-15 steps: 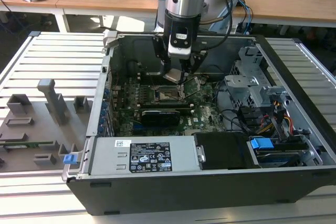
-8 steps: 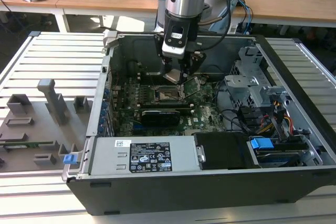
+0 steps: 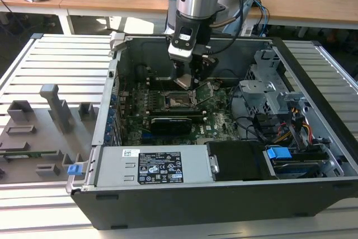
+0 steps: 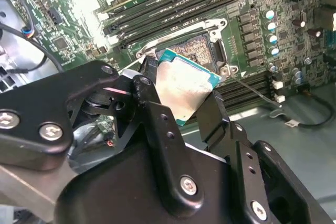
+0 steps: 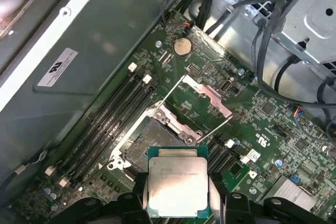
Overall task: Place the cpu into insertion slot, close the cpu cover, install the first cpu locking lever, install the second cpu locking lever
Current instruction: 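Place the cpu into insertion slot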
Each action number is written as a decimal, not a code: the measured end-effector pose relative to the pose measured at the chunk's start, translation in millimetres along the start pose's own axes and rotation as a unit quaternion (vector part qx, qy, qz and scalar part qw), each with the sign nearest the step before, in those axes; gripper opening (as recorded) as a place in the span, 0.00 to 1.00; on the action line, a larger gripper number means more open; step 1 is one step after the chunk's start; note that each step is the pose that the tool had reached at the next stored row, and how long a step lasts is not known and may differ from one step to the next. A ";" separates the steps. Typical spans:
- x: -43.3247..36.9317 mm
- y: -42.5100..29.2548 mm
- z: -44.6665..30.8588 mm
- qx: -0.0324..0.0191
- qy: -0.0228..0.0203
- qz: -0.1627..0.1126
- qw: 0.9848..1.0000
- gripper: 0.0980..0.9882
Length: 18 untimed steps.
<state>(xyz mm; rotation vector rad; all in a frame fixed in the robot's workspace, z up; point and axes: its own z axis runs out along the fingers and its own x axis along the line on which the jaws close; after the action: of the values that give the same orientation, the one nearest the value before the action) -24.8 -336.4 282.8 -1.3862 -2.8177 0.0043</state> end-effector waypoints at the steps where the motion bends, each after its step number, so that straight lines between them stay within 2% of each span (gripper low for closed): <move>1: 0.0 0.0 0.0 0.000 0.000 0.006 1.000 0.50; 4: -0.1 0.1 0.0 0.001 -0.001 0.031 1.000 0.50; 9: -0.2 0.2 0.1 0.001 -0.002 0.065 0.998 0.50; 18: -0.3 0.4 0.1 0.002 -0.003 0.120 0.993 0.50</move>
<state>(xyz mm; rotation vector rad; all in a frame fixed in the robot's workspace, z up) -24.3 -336.4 282.6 -1.7159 -2.6337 0.0153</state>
